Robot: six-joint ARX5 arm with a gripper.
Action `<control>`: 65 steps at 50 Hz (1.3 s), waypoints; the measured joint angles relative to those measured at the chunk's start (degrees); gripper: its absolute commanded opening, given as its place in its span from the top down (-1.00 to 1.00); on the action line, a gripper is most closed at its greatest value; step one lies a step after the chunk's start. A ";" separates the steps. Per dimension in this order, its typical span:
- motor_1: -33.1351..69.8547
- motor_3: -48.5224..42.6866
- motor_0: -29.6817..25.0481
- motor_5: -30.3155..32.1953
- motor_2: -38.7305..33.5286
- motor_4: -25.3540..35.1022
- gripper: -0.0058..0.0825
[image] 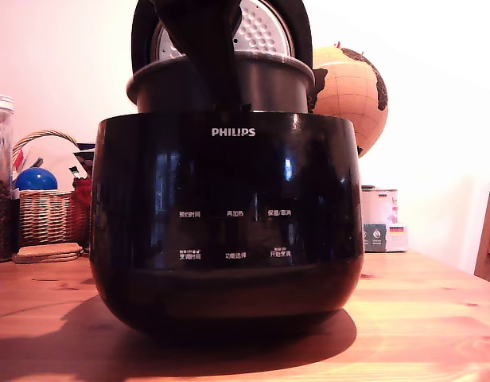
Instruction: Place the pot you are holding inside the rice cooker
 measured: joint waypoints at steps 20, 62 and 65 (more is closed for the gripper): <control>0.00 -3.06 -0.04 -0.48 3.08 -0.17 0.52; -0.48 -9.88 13.20 -20.79 25.22 -10.36 0.91; -0.48 -9.90 16.46 -21.94 25.22 -11.08 0.91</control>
